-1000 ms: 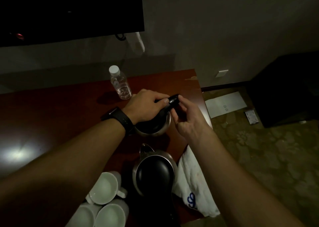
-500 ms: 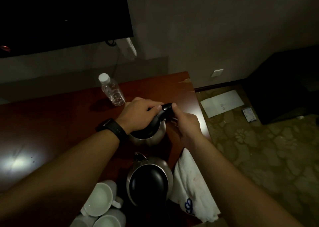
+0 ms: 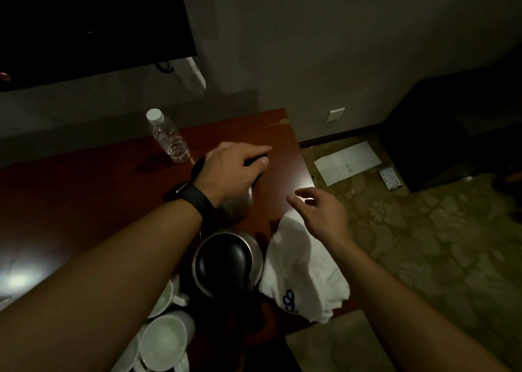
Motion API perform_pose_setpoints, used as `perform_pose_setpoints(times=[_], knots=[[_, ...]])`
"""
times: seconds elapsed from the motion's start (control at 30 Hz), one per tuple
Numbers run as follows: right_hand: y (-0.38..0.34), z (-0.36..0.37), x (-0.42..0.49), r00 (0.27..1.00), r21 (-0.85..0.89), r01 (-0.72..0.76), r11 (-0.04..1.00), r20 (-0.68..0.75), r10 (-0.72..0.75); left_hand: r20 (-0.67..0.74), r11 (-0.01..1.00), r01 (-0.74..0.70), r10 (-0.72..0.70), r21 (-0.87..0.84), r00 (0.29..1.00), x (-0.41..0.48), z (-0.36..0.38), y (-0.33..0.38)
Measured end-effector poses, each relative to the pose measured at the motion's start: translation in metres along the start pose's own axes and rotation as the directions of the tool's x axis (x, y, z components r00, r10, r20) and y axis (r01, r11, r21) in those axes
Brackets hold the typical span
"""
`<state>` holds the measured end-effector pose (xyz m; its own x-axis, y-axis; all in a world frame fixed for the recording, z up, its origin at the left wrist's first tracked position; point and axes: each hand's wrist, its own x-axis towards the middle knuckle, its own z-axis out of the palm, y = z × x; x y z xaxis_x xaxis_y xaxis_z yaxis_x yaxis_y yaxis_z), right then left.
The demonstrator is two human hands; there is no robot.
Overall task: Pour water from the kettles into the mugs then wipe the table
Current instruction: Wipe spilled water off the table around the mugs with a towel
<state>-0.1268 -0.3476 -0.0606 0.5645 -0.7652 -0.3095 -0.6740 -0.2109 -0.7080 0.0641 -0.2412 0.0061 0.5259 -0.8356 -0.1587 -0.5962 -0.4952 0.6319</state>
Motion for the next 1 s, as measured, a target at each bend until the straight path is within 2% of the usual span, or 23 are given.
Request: perform_pose_setpoints(times=[0.1,0.2,0.33,0.4,0.5,0.57,0.77,1.0], knots=[[0.015,-0.011,-0.022,1.0,-0.146,0.012,0.989,0.015,-0.009,0.037,1.0,-0.023,0.023,0.012,0.999,-0.019,0.013,0.018],[0.033,-0.022,-0.046,0.996,-0.298,-0.045,0.953,0.059,0.066,0.125,0.995,-0.089,0.083,0.041,0.989,-0.036,0.031,0.032],[0.06,-0.031,-0.079,0.984,-0.369,-0.147,0.918,0.041,0.174,0.24,0.974,-0.158,0.116,0.164,0.964,-0.061,0.06,0.052],[0.073,-0.036,-0.085,0.983,-0.395,-0.157,0.905,0.031,0.183,0.239,0.978,-0.157,0.122,0.136,0.963,-0.072,0.074,0.063],[0.087,-0.039,-0.087,0.981,-0.427,-0.14,0.893,0.06,0.182,0.166,0.995,-0.098,0.098,-0.009,0.981,-0.092,0.094,0.076],[0.095,-0.041,-0.084,0.979,-0.464,-0.11,0.879,0.1,0.175,0.157,0.998,-0.049,0.055,-0.041,0.986,-0.104,0.107,0.082],[0.12,-0.052,-0.061,0.962,-0.468,0.064,0.881,0.262,0.069,0.197,0.979,0.204,-0.197,-0.014,0.96,-0.121,0.15,0.074],[0.132,-0.047,-0.026,0.876,-0.53,0.325,0.783,0.481,-0.037,0.117,0.886,0.463,-0.46,-0.003,0.88,-0.134,0.205,0.06]])
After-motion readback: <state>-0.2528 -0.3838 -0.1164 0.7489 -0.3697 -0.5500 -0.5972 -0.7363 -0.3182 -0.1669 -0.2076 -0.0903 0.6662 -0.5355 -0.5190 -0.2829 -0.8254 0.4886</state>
